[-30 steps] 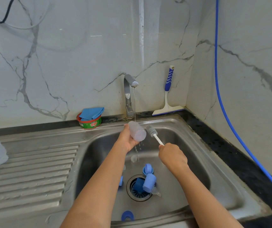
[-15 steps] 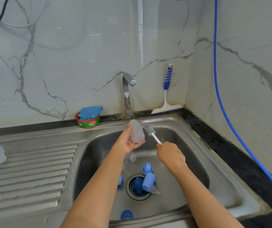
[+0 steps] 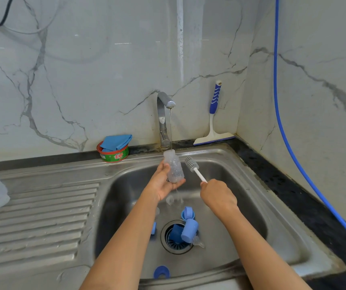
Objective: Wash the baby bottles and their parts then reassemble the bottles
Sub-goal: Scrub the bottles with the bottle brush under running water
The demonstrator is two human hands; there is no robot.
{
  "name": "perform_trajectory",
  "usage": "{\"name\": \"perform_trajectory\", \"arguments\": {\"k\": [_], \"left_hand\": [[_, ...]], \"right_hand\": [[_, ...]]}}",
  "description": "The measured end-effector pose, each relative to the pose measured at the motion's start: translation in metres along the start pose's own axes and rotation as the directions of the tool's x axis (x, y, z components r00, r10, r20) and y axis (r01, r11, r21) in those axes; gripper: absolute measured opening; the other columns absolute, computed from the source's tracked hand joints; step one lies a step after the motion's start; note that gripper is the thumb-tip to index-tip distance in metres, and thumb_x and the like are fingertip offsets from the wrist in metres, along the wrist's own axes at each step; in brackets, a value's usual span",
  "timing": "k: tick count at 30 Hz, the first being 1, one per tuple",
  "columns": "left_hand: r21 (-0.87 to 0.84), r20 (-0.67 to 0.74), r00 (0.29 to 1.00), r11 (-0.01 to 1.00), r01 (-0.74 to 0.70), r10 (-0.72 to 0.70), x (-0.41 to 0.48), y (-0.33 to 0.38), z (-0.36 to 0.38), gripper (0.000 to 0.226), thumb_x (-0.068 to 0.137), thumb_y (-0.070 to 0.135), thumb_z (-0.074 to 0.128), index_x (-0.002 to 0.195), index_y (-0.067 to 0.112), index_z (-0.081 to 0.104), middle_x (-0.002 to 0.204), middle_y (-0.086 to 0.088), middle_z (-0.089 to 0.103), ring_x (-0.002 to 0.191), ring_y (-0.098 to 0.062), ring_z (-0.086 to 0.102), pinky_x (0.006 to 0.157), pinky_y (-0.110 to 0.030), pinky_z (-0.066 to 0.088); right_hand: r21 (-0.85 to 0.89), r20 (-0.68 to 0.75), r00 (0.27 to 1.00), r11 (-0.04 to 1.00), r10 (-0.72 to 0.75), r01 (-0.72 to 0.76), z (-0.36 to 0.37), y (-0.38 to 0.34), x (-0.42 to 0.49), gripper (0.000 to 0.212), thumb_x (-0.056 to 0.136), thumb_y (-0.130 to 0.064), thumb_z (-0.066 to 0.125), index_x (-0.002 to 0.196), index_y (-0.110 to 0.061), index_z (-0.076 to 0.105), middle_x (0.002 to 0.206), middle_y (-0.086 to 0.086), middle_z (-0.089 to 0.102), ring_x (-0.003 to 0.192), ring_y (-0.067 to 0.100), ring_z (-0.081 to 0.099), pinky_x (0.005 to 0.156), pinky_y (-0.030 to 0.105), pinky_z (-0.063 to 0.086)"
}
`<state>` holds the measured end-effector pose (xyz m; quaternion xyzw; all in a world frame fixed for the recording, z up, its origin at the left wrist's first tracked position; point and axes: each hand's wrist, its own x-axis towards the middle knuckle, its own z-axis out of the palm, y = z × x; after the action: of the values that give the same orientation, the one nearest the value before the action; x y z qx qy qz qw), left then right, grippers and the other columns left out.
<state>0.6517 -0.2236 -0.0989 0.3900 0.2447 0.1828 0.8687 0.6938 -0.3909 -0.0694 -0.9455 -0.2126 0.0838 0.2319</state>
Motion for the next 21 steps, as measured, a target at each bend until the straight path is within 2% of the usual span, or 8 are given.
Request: {"name": "perform_trajectory", "arguments": {"k": [4,9,12,14,17,19,21], "left_hand": [[0.038,-0.019,1.000,0.999,-0.009,0.009,-0.002,-0.005,-0.011,0.025,0.102,0.018,0.041,0.124,0.027,0.050,0.134,-0.015,0.048,0.118,-0.038,0.050,0.087,-0.055,0.050],[0.176,-0.051,0.998,0.984,0.034,-0.025,-0.007,-0.006,-0.022,0.025,0.100,0.021,0.047,0.122,0.033,0.053,0.125,-0.011,0.053,0.112,-0.030,0.052,0.090,-0.049,0.048],[0.273,-0.078,0.996,0.960,0.056,-0.036,-0.007,-0.004,-0.023,0.030,0.098,0.027,0.052,0.128,0.035,0.051,0.121,-0.008,0.056,0.100,-0.024,0.053,0.082,-0.041,0.048],[0.270,-0.125,0.992,0.961,0.058,-0.025,-0.006,-0.004,-0.023,0.034,0.095,0.029,0.059,0.128,0.033,0.051,0.118,-0.006,0.058,0.093,-0.020,0.056,0.074,-0.034,0.047],[0.305,-0.229,0.973,0.952,0.034,0.039,-0.002,-0.003,-0.025,0.053,0.081,0.028,0.076,0.126,0.026,0.047,0.116,-0.004,0.059,0.084,-0.016,0.057,0.061,-0.025,0.042],[0.387,-0.269,0.958,0.922,0.014,0.098,0.002,-0.006,-0.029,0.059,0.071,0.027,0.084,0.120,0.019,0.051,0.114,-0.005,0.060,0.089,-0.017,0.058,0.064,-0.027,0.046],[0.472,-0.288,0.939,0.881,-0.032,0.189,0.007,-0.009,-0.034,0.062,0.059,0.029,0.091,0.110,0.015,0.059,0.114,-0.008,0.064,0.099,-0.021,0.062,0.079,-0.033,0.053]], "right_hand": [[0.004,0.002,1.000,1.000,-0.008,0.008,-0.001,0.000,-0.001,0.040,0.102,-0.034,0.032,0.116,-0.006,0.057,0.092,0.005,0.052,0.077,0.020,0.053,0.064,0.028,0.040],[0.015,0.010,1.000,1.000,-0.010,0.010,-0.001,0.001,0.000,0.040,0.102,-0.033,0.031,0.115,-0.006,0.057,0.092,0.005,0.052,0.079,0.022,0.054,0.066,0.029,0.041],[0.014,0.009,1.000,1.000,-0.002,0.002,-0.002,0.001,0.001,0.040,0.102,-0.034,0.032,0.115,-0.006,0.058,0.088,0.003,0.052,0.076,0.021,0.053,0.064,0.028,0.040],[0.006,0.008,1.000,1.000,0.004,-0.004,-0.001,0.001,0.001,0.039,0.102,-0.034,0.032,0.114,-0.007,0.058,0.084,0.002,0.051,0.073,0.019,0.052,0.061,0.027,0.039],[0.004,0.006,1.000,1.000,0.005,-0.005,0.000,0.001,0.002,0.039,0.102,-0.034,0.032,0.112,-0.007,0.058,0.084,0.003,0.052,0.070,0.017,0.052,0.059,0.026,0.038],[0.005,0.009,1.000,1.000,0.009,-0.009,0.001,0.001,0.002,0.038,0.102,-0.034,0.032,0.110,-0.007,0.058,0.080,0.001,0.051,0.064,0.014,0.049,0.053,0.025,0.036],[0.012,0.015,1.000,1.000,0.009,-0.009,0.001,0.001,0.003,0.037,0.102,-0.034,0.033,0.108,-0.007,0.058,0.076,0.000,0.049,0.061,0.012,0.048,0.050,0.025,0.034]]}}
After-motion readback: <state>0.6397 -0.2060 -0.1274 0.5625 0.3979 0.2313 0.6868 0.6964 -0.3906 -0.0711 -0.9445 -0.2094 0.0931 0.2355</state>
